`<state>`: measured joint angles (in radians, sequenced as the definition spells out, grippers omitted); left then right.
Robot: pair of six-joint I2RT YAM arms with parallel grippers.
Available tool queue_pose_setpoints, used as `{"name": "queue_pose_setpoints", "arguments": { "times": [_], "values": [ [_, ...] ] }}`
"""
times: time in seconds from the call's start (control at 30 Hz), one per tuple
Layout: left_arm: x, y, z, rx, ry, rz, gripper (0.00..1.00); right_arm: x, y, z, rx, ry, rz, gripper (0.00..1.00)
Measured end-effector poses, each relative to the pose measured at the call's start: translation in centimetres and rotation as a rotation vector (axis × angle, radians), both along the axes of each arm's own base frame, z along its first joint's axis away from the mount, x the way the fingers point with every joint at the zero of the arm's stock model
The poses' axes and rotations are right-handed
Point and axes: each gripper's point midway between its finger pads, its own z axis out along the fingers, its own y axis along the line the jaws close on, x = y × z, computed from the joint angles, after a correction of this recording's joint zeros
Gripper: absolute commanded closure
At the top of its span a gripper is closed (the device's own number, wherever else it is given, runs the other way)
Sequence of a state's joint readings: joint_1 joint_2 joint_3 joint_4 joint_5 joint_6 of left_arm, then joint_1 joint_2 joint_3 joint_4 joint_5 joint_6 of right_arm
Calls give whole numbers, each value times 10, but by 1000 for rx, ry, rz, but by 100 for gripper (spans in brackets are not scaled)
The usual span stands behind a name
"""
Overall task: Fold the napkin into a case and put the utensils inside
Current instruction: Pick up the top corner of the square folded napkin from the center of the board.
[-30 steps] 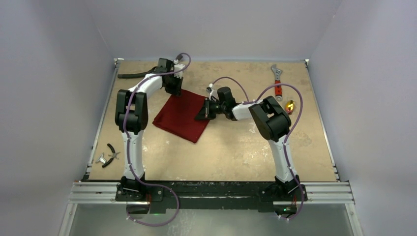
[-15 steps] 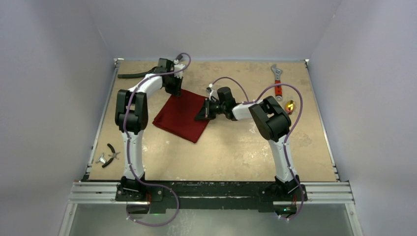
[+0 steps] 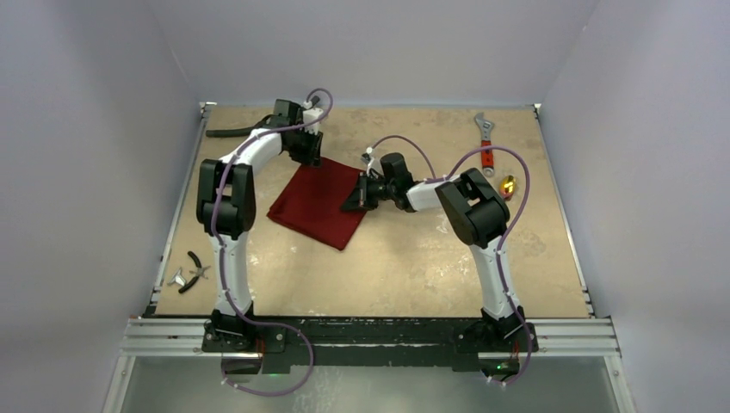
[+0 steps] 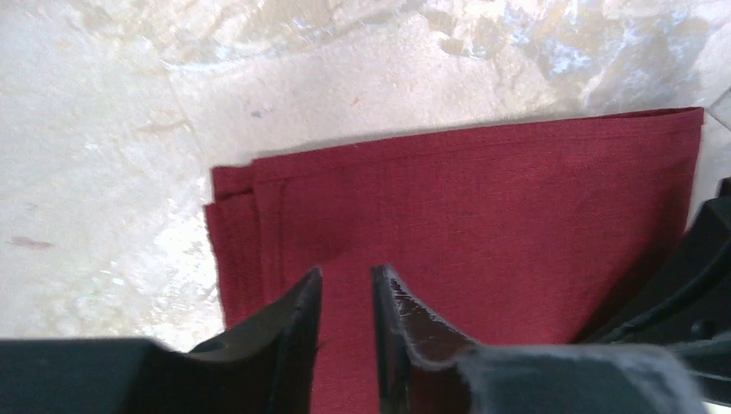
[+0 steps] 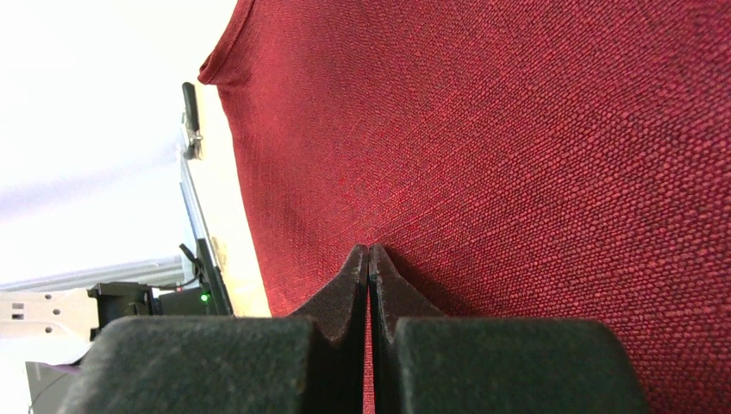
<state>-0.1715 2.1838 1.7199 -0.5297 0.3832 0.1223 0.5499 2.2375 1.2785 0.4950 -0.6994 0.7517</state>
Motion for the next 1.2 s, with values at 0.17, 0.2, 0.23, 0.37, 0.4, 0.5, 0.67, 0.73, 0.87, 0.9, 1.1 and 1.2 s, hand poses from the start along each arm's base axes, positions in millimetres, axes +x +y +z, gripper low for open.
{"name": "queue_pose_setpoints", "arguments": {
  "times": [0.17,0.2,0.23,0.37,0.4,0.5,0.67,0.73,0.87,0.9,1.1,1.2],
  "values": [
    [11,7,2,37,-32,36,51,0,0,0,6,-2,-3,100],
    [16,8,3,44,-43,43,52,0,0,0,7,-1,-3,100],
    [20,9,3,49,-50,47,54,0,0,0,7,-1,-4,100],
    [31,8,0,50,-68,55,62,-1,0,-1,9,-3,-4,100],
    [32,8,-3,50,-65,56,63,-1,0,-1,10,-4,-4,100],
    [31,8,-11,51,-47,60,66,-1,0,-1,15,-3,-5,100],
    [30,9,-18,56,-35,62,73,-2,0,-1,18,-1,-7,100],
    [30,8,-18,55,-35,62,77,-2,0,-1,20,-1,-8,100],
    [30,8,-20,50,-30,66,84,-2,-1,-1,23,-1,-10,100],
    [30,7,-21,49,-27,66,86,-2,-1,-1,24,0,-10,100],
    [28,5,-25,39,-21,66,100,-3,-1,-1,28,-1,-11,100],
    [28,6,-24,38,-30,66,100,-3,-1,-1,30,-2,-10,100]
  ]
}}
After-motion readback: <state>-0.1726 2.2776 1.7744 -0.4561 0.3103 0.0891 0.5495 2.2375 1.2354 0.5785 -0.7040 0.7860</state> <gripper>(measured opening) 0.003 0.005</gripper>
